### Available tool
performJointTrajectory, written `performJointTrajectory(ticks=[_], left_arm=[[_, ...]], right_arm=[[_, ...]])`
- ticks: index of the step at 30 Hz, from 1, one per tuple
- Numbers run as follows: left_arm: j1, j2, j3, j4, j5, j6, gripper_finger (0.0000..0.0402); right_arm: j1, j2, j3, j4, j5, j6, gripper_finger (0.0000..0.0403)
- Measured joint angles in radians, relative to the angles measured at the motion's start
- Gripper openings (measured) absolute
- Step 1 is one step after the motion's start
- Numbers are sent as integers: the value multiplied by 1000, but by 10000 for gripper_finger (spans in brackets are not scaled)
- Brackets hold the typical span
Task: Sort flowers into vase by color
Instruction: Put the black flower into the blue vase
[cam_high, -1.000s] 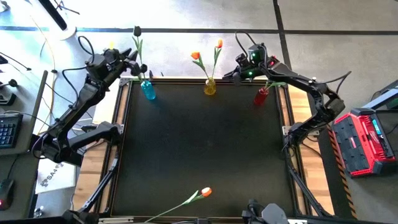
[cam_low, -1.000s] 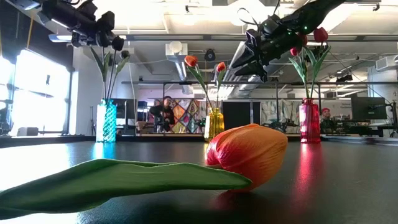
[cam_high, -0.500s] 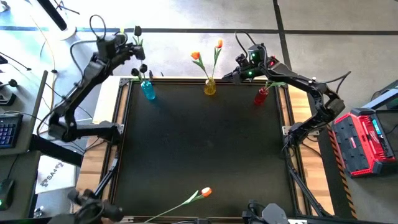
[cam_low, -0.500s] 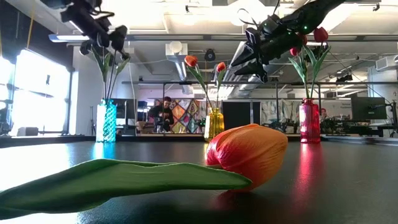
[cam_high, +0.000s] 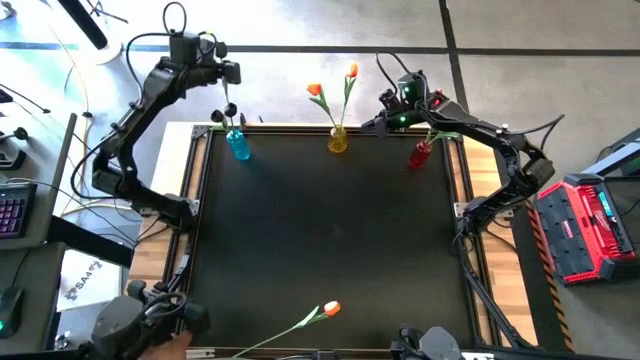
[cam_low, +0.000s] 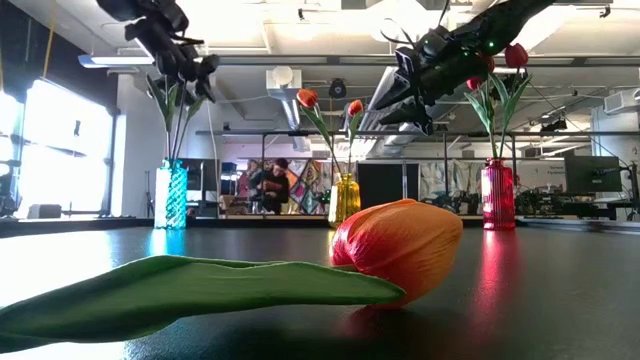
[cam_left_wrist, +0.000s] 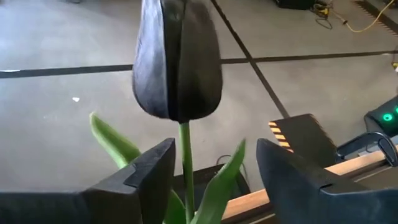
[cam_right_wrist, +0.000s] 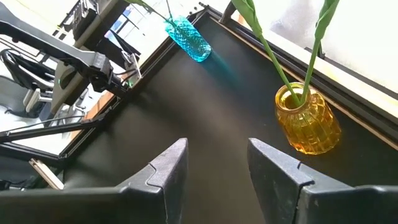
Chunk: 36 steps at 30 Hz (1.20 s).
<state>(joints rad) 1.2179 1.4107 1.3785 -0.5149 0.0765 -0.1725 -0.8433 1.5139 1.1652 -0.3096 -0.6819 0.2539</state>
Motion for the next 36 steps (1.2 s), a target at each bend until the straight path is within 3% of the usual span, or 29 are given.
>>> performJointTrajectory(ticks=[4, 12, 23, 28, 36], left_arm=[[0, -4, 18, -9, -7, 9, 159], [0, -36, 22, -24, 1, 44, 11], [-26, -124, 22, -97, -3, 35, 5], [-74, -129, 22, -187, -60, 35, 5], [-150, -133, -63, -227, -108, -37, 5]], right_arm=[[0, 0, 0, 0, 0, 0, 154], [-2, 0, 0, -1, 1, -13, 153], [-2, 0, 0, 0, 35, -53, 153], [-9, 0, 0, 6, 39, -52, 153], [-34, 0, 0, 7, 40, -50, 154]])
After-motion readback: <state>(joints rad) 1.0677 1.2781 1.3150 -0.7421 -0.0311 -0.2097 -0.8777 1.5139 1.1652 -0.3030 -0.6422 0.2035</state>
